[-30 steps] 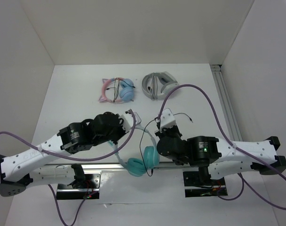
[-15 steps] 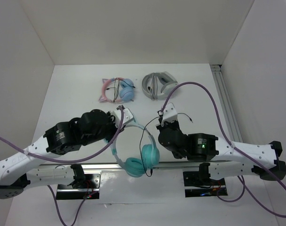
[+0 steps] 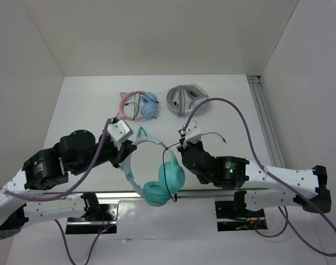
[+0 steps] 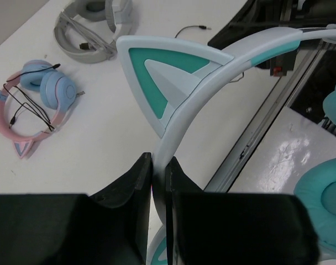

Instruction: Wrap the headphones

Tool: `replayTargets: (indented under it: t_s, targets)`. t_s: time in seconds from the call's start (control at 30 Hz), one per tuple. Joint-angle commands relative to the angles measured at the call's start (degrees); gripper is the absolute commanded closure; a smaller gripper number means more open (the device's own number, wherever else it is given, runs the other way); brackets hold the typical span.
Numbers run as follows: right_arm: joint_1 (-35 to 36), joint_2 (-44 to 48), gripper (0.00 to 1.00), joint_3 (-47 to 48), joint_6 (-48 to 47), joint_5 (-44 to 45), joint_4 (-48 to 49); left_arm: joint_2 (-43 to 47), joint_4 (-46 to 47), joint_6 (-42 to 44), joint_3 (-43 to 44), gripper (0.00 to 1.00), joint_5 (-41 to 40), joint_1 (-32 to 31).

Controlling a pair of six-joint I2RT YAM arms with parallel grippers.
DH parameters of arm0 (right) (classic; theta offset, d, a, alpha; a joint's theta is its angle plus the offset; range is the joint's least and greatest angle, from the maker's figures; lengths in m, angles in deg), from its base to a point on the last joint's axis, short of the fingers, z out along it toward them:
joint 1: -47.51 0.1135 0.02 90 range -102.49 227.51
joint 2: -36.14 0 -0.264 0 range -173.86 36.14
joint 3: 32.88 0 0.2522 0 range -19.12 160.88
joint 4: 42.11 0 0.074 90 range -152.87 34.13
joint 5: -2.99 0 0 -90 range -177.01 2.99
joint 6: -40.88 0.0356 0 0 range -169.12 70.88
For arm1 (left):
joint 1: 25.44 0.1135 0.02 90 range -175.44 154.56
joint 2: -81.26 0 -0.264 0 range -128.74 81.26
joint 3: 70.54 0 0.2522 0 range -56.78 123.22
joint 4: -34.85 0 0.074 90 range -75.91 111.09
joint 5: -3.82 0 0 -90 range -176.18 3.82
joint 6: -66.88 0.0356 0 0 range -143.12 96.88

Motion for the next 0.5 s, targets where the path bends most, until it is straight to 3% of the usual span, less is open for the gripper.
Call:
replayTargets:
  t_s: [0.0,0.2,0.47]
  targets:
    - [-1.1,1.2,1.0,-1.2,-0.5,-1.7,3.9,2.4,8.9,-5.4,3.6,1.0,-0.2,-0.2]
    - [-1.1,1.7,1.0,-5.0,-1.9,-7.6,11.7,4.2,14.5,-11.1,3.3,1.0,1.3,-0.2]
    - [-2.8,-0.7,0.94,-13.8,-7.6,-33.1,33.1,4.9,21.4,-21.3,1.7,1.0,2.3,-0.2]
